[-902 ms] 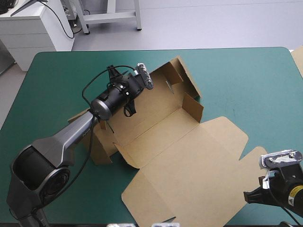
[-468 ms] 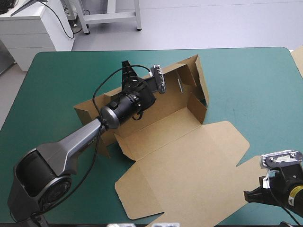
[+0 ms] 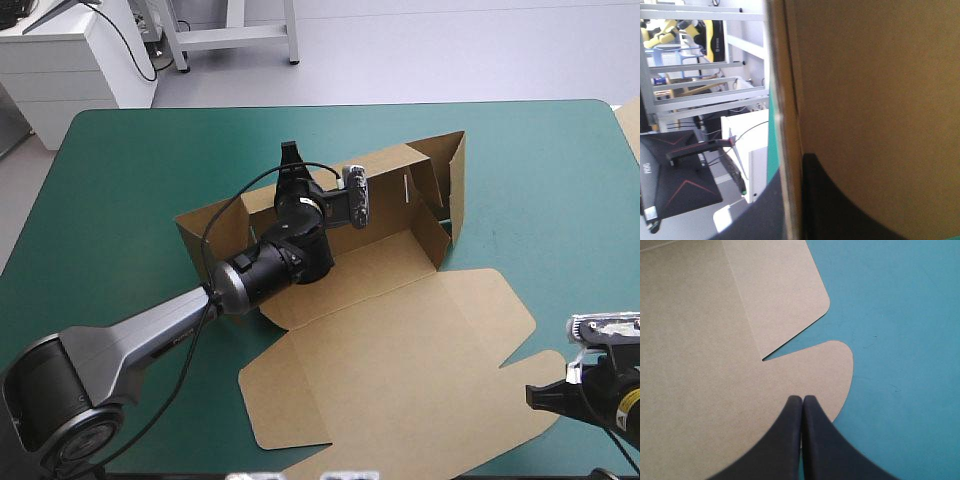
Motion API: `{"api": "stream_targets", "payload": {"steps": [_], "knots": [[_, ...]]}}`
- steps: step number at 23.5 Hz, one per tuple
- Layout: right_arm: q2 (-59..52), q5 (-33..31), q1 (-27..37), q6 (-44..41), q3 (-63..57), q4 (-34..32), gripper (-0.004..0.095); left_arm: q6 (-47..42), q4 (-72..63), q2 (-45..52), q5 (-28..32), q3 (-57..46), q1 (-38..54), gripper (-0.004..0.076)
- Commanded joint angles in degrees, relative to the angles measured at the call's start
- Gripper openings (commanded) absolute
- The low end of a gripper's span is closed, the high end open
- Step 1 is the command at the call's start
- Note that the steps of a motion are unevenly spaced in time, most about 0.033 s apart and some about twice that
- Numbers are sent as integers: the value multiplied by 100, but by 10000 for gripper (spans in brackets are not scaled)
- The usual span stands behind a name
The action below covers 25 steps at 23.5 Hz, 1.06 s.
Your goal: Fold the box
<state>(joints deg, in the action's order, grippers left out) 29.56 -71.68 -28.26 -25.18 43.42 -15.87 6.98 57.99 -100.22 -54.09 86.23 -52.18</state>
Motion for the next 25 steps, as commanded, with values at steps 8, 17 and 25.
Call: {"api": "stream_targets", "payload": {"steps": [8,17,25], "knots": [[87,154,29,-151,253,-374,-21,-1611,2644,404,249,-1032,-692,-8],[1460,238,29,-64,1384,-745,-21,-2846,4434,976,315,-2769,-949,-8],[2889,775,44,519,2712,-595,-21,-2846,4440,874,190,-2773,-799,-8]]}}
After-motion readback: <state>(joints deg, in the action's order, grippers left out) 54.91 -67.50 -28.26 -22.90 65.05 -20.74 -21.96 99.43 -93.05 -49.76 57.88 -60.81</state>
